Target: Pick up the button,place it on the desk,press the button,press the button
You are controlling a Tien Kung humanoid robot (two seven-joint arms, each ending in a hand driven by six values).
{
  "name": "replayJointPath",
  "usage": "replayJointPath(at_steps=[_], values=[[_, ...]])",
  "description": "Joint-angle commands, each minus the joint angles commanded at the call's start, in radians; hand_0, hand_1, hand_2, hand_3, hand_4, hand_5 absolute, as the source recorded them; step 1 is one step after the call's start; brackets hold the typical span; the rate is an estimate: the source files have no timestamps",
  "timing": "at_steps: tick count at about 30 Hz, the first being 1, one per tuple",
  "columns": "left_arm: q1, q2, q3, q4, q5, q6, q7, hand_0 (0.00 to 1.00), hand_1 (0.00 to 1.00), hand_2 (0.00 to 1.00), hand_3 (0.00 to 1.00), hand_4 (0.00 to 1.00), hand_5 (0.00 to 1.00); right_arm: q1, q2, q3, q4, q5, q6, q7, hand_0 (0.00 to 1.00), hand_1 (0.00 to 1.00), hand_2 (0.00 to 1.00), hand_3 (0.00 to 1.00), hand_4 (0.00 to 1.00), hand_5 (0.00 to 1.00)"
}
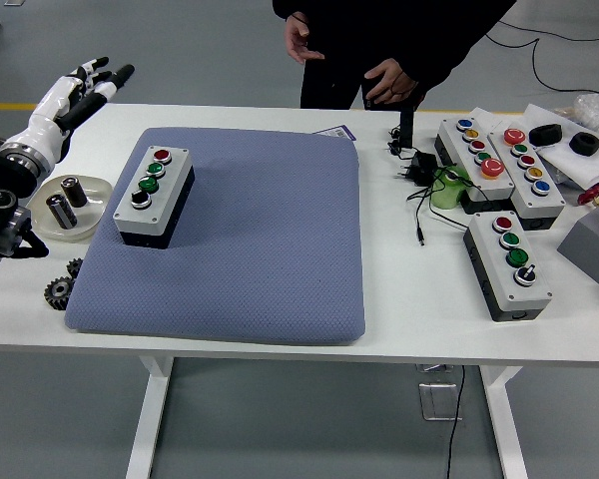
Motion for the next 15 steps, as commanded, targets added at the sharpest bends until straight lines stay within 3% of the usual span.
replayJointPath(at_steps=[6,15], values=[[-0.018,-0.028,0.08,0.005,0.21,-0.054,0.147,0.998,0.998,0.998,0.998,0.998,0.711,-0.002,0.0,0.001,0.0,-0.003,-0.001,0.0,0.796,0.775,0.769,0.614,0.249,0.187],[-0.043,-0.08,0.146,0.074,0.564,-0.055,0.288,0.998,0.998,0.998,0.998,0.998,0.703,-0.003,-0.002,-0.004,0.0,0.002,-0.002,0.003,0.796,0.775,0.769,0.614,0.248,0.186]])
